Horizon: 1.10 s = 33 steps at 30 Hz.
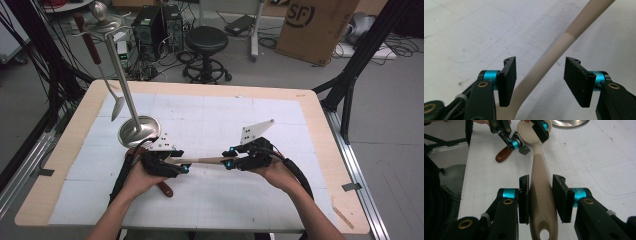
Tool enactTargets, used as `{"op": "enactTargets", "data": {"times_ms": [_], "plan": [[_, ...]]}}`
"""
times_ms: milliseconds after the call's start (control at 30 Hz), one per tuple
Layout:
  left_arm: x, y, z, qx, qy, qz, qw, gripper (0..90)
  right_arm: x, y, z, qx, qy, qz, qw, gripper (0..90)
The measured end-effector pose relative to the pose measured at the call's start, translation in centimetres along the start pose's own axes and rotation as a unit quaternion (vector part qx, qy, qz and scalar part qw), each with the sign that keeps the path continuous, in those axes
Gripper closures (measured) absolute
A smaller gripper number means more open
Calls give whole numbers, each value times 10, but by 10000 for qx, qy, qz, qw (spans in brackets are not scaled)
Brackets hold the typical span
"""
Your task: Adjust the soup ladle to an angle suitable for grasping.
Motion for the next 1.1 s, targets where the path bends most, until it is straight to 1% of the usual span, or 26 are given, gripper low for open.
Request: {"op": "enactTargets", "data": {"times_ms": [133, 200, 300, 333, 467, 500, 533, 600, 667, 733, 800, 833, 867, 900, 933, 1067, 1100], "plan": [[1, 6, 1, 73, -62, 69, 9999, 452, 1, 1, -3, 43, -3, -18, 10000, 681], [1, 8, 1, 118, -34, 107, 9999, 469, 1, 2, -4, 60, -15, -21, 10000, 681], [0, 10, 0, 120, -15, 153, 9998, 510, 2, 3, -7, 56, -18, -46, 10000, 681], [-1, 10, 0, 125, -28, 136, 9998, 531, 2, 3, -7, 40, -30, -56, 10000, 681], [0, 11, -1, 184, -11, 148, 9997, 548, 1, 3, -8, 32, 27, -64, 10000, 681], [-1, 11, -1, 176, -50, 131, 9997, 550, 1, 3, -8, 44, 72, -90, 9999, 681], [-1, 11, -2, 215, -7, 141, 9997, 554, 0, 3, -8, 42, 78, -92, 9999, 680], [-1, 11, -3, 244, 20, 165, 9996, 563, -1, 2, -7, 29, 178, -136, 9997, 680], [-3, 11, -3, 239, 35, 193, 9995, 572, -2, 2, -7, 12, 260, -175, 9995, 680], [-4, 11, -3, 243, 67, 176, 9995, 581, -3, 1, -7, -14, 290, -196, 9994, 680], [-4, 11, -4, 240, 112, 191, 9995, 592, -3, 0, -7, -21, 441, -241, 9987, 677], [-5, 10, -4, 264, 142, 211, 9993, 599, -5, 0, -6, -45, 438, -239, 9987, 676], [-5, 10, -4, 236, 129, 216, 9994, 606, -6, 0, -6, -62, 481, -265, 9985, 673], [-6, 10, -4, 239, 168, 233, 9993, 612, -6, 0, -6, -55, 537, -289, 9981, 669], [-6, 10, -4, 220, 160, 245, 9993, 618, -7, 0, -6, -93, 532, -281, 9981, 665], [-9, 8, -5, 211, 226, 336, 9990, 651, -11, -2, -6, -142, 714, -238, 9971, 643], [-9, 8, -5, 195, 213, 343, 9990, 658, -13, -2, -4, -139, 759, -244, 9967, 636]]}}
Point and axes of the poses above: each handheld gripper's, and its own axes: y roughly forward along the jaws, z roughly out of its underside, x roughly to its left, the point moved 4 cm from there along y, roughly forward along the jaws, and after that the axes turned 6 degrees about z, right-handed, at the moved point
